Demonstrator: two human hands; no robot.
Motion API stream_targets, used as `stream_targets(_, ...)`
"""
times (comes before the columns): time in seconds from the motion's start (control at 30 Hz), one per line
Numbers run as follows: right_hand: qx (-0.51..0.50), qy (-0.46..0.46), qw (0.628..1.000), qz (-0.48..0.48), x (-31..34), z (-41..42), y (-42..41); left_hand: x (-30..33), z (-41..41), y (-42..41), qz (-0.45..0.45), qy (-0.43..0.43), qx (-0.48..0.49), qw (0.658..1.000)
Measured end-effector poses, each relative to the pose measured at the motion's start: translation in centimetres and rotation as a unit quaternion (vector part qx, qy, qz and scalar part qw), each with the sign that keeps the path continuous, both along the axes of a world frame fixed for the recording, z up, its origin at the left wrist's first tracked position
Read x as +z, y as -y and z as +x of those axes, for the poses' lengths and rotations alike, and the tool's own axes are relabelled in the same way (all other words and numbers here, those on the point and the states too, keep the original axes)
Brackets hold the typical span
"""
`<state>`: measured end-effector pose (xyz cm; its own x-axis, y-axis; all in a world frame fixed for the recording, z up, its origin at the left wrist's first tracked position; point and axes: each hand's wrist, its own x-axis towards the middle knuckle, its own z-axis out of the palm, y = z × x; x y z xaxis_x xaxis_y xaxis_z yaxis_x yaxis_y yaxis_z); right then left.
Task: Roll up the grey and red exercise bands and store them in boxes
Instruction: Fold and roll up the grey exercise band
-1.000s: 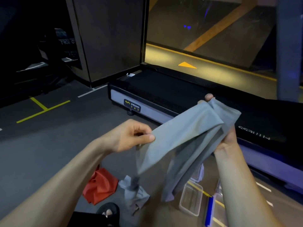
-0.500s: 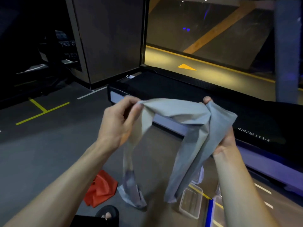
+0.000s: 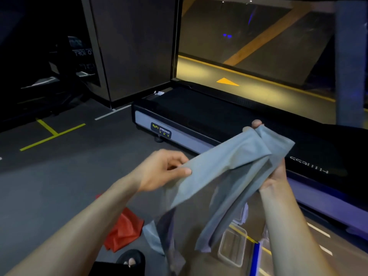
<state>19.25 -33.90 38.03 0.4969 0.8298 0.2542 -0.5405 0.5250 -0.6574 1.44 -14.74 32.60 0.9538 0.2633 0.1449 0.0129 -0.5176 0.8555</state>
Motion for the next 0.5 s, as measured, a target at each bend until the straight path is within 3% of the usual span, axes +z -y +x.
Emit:
stream_targets(0.1,0.026,0.006,0.999,0.024,0.05,0.00,0.08,-0.10,-0.01,0.26,-0.065,0.002,-0.014,0.998)
stream_targets(0.5,0.024,0.005,1.000,0.011,-0.31,0.67,0.91,0.58,-0.67,0.39,-0.071,-0.006,0.002,0.997)
